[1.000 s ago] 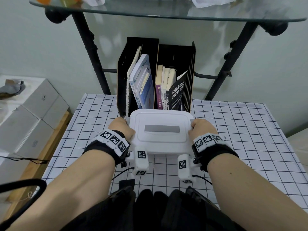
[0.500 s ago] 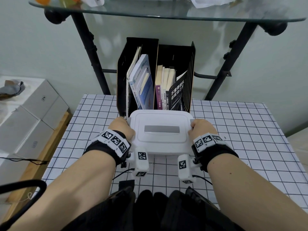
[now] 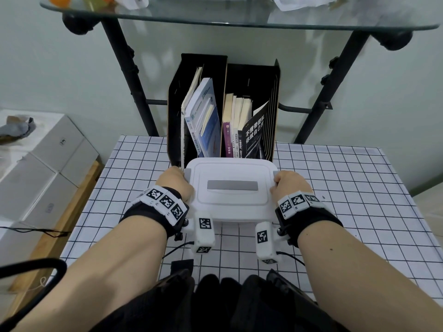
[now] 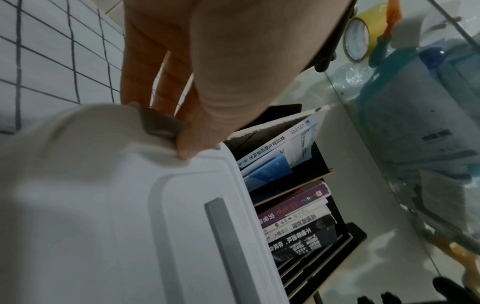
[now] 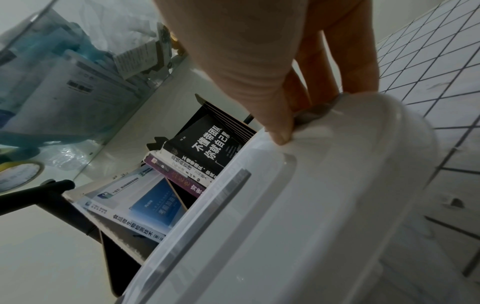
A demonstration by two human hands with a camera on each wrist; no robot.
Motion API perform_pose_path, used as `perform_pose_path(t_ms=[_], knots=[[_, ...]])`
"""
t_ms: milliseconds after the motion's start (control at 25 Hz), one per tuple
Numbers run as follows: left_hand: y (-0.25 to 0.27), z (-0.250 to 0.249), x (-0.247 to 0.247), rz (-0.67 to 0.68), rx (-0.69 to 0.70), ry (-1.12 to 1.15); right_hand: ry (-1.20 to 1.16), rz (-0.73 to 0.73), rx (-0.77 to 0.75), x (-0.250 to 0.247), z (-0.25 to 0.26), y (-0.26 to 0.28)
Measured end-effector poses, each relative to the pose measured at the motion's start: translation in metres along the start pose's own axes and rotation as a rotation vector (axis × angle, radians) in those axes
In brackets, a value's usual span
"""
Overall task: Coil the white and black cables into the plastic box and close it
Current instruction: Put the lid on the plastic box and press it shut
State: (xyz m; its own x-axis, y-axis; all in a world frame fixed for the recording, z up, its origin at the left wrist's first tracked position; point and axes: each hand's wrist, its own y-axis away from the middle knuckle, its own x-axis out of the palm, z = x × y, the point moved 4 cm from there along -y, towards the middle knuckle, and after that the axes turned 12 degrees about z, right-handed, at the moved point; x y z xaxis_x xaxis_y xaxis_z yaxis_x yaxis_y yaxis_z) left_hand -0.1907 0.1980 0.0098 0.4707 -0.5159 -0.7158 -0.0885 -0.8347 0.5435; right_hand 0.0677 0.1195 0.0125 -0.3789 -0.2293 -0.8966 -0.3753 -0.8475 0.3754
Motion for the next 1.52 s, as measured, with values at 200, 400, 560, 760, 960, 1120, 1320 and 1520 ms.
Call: perform_pose_path(t_ms=[200,400,560,760,960,1120,1320,1520], knots=[[0.002,-0.002,-0.001,0.006,-0.002,-0.007,0.017,-0.002,-0.009,-0.002,0.002,0.003],[0.003,-0.002,0.000,0.005,-0.003,0.002,0.003,0.002,-0.002,-0.001,0.001,0.004],[0.003,-0.001,0.000,0.008,-0.013,0.007,-0.035,0.018,0.019,0.000,0.000,0.002],[0.003,-0.002,0.000,-0.003,-0.012,0.008,-0.042,0.015,0.001,-0.002,0.002,0.005],[0.005,0.000,0.000,-0.016,-0.006,0.026,-0.106,0.017,0.001,-0.007,0.001,0.011],[0.006,0.000,0.001,-0.009,0.009,0.010,-0.089,0.045,-0.003,-0.006,0.002,0.013],[0.008,0.001,-0.001,-0.015,0.030,0.006,-0.068,0.036,-0.020,-0.008,0.003,0.015],[0.011,-0.001,-0.003,-0.010,0.026,-0.011,-0.083,0.052,-0.014,-0.009,0.001,0.018]])
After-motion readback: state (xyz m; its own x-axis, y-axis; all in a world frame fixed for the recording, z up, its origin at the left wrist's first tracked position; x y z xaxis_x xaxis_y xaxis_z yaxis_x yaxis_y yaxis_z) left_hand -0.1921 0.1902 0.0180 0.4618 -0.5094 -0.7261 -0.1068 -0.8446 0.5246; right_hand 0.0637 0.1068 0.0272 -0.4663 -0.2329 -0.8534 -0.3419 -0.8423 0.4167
